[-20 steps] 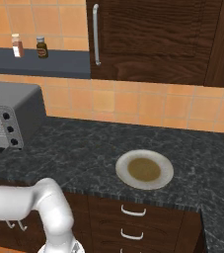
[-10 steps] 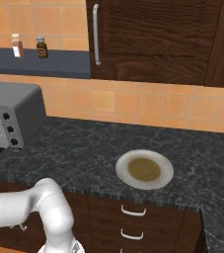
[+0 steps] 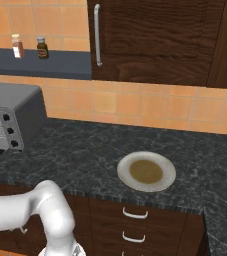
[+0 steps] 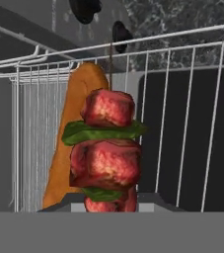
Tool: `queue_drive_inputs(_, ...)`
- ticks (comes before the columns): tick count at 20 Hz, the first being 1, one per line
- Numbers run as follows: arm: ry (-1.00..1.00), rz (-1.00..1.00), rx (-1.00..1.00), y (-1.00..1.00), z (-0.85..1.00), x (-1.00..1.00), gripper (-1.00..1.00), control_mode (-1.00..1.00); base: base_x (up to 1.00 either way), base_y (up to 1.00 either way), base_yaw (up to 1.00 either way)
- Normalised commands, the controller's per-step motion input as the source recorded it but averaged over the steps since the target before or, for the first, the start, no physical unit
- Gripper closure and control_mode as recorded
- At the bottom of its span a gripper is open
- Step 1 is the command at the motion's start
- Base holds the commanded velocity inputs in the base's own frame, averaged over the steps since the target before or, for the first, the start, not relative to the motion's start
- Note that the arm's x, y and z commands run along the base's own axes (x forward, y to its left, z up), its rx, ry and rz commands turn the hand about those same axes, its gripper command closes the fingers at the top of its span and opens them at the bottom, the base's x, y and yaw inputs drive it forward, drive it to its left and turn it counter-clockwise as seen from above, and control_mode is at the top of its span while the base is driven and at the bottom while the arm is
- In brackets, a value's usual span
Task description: Pick up the kebab skewer and baguette bread, and place them inside the toaster oven. Close the toaster oven door and start by setting the timer.
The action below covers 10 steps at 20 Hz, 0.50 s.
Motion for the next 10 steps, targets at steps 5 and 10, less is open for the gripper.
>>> queue_drive_inputs(5,0.02,-0.01,0.0,0.39,-0.01,0.15,1.0,-1.0,0.0,0.0,0.0)
queue_drive_inputs(10,0.0,-0.05,0.04,0.23,-0.04,0.15,1.0,-1.0,0.0,0.0,0.0)
